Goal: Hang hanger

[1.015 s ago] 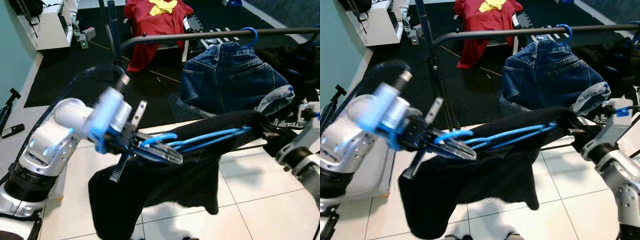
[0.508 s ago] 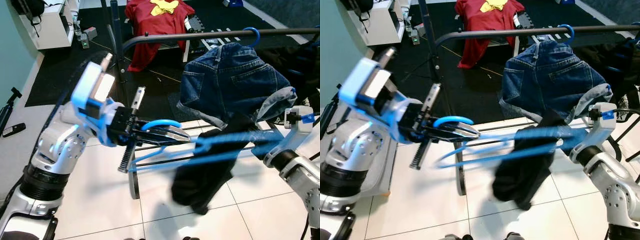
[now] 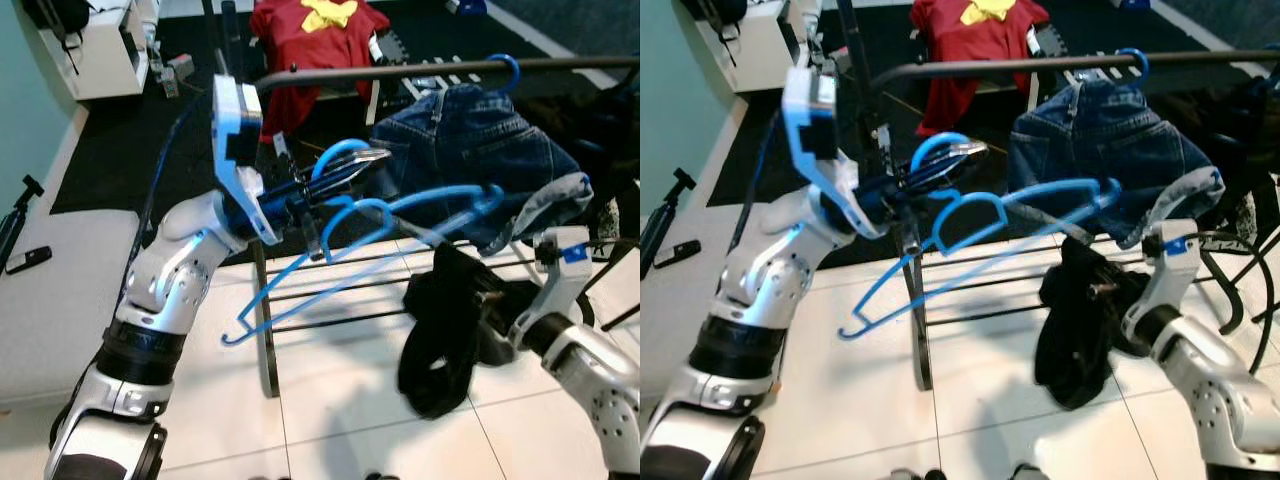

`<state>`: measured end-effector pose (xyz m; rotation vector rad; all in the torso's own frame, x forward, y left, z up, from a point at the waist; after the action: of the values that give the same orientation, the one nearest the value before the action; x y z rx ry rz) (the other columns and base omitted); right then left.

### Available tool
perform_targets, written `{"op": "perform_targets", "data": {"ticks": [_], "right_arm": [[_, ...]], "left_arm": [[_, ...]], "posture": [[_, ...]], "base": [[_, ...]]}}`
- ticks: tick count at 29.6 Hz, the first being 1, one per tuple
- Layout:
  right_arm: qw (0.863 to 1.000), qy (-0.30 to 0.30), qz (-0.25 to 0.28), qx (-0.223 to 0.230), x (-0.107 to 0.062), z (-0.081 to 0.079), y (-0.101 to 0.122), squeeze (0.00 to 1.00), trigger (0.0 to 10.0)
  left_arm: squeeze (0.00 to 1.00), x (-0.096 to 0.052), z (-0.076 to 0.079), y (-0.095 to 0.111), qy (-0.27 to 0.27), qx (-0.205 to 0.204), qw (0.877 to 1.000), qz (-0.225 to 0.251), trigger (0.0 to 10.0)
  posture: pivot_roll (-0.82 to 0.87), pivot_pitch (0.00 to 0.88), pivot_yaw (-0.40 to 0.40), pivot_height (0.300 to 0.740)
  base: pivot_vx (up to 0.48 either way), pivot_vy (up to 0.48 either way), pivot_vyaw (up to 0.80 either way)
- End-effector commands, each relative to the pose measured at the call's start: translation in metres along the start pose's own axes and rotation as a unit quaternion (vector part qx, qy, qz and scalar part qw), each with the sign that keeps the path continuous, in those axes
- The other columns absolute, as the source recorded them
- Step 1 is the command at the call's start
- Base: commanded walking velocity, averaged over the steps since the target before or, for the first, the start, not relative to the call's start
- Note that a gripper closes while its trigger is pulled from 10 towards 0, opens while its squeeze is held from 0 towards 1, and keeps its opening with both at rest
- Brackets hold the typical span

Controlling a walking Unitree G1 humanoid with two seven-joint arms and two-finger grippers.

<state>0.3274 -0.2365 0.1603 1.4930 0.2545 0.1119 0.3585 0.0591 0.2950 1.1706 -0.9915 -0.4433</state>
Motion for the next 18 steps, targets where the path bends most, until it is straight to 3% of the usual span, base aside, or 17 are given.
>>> {"op": "perform_targets", "data": {"ticks": [1,2,4,5,7,10,11,12,13,15,16,18], "right_arm": [[0.999,-0.032,-0.026,0.005,-0.009,0.011,-0.027,0.00,10.0],[0.999,-0.032,-0.026,0.005,-0.009,0.011,-0.027,0.00,10.0],[0.997,-0.045,-0.056,0.011,-0.015,0.012,-0.052,0.00,10.0],[0.997,-0.045,-0.056,0.011,-0.015,0.012,-0.052,0.00,10.0],[0.995,-0.051,-0.086,0.016,-0.022,0.008,-0.079,0.00,10.0],[0.995,-0.051,-0.086,0.016,-0.022,0.008,-0.079,0.00,10.0],[0.994,-0.054,-0.098,0.019,-0.025,0.004,-0.092,0.00,10.0],[0.994,-0.054,-0.098,0.019,-0.025,0.004,-0.092,0.00,10.0],[0.992,-0.053,-0.113,0.016,-0.030,-0.002,-0.105,0.00,10.0],[0.992,-0.053,-0.113,0.016,-0.030,-0.002,-0.105,0.00,10.0],[0.991,-0.051,-0.120,0.019,-0.033,-0.008,-0.115,0.00,10.0],[0.991,-0.051,-0.120,0.019,-0.033,-0.008,-0.115,0.00,10.0]], "left_arm": [[0.00,-0.050,-0.046,-0.055,0.152,-0.003,0.984,-0.093,10.0],[0.00,-0.050,-0.046,-0.055,0.152,-0.003,0.984,-0.093,10.0],[0.00,-0.093,-0.067,-0.089,0.245,-0.009,0.958,-0.151,10.0],[0.00,-0.093,-0.067,-0.089,0.245,-0.009,0.958,-0.151,10.0],[0.00,-0.144,-0.080,-0.123,0.329,-0.008,0.921,-0.209,10.0],[0.00,-0.144,-0.080,-0.123,0.329,-0.008,0.921,-0.209,10.0],[0.00,-0.170,-0.083,-0.141,0.367,-0.012,0.900,-0.234,10.0],[0.00,-0.170,-0.083,-0.141,0.367,-0.012,0.900,-0.234,10.0],[0.00,-0.195,-0.081,-0.158,0.401,-0.021,0.880,-0.254,10.0],[0.00,-0.195,-0.081,-0.158,0.401,-0.021,0.880,-0.254,10.0],[0.00,-0.213,-0.076,-0.171,0.427,-0.034,0.865,-0.261,10.0],[0.00,-0.213,-0.076,-0.171,0.427,-0.034,0.865,-0.261,10.0]], "posture": [[-0.09,0.214,0.023,0.740],[-0.09,0.214,0.023,0.740],[-0.08,0.215,0.024,0.740],[-0.08,0.215,0.024,0.740],[-0.07,0.214,0.022,0.740],[-0.07,0.214,0.022,0.740],[-0.06,0.208,0.022,0.740],[-0.06,0.208,0.022,0.740],[-0.06,0.206,0.023,0.740],[-0.06,0.206,0.023,0.740],[-0.06,0.205,0.021,0.740],[-0.06,0.205,0.021,0.740]], "base": [[0.000,0.000,0.00],[0.000,0.000,0.00],[0.000,0.000,0.38],[0.000,0.000,0.76],[0.000,0.000,0.76],[0.000,0.000,0.76],[0.000,0.000,0.76],[0.000,0.000,0.76],[0.000,0.000,0.76],[0.000,0.000,0.76],[0.000,0.000,0.76],[0.000,0.000,0.76]]}}
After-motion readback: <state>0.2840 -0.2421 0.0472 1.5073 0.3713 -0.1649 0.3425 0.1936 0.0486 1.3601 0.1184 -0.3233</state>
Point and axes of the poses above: a point about 5 cm out from each wrist's last joint towards the gripper, its own x axis pointing out of the wrist towards the gripper, its own y axis along the axis of the wrist's last joint, z = x × y, the point moved 6 cm from there along x, pointing out of the wrist towards the gripper, and after that the axes turned 12 degrees about -x, right-handed, at the moved point
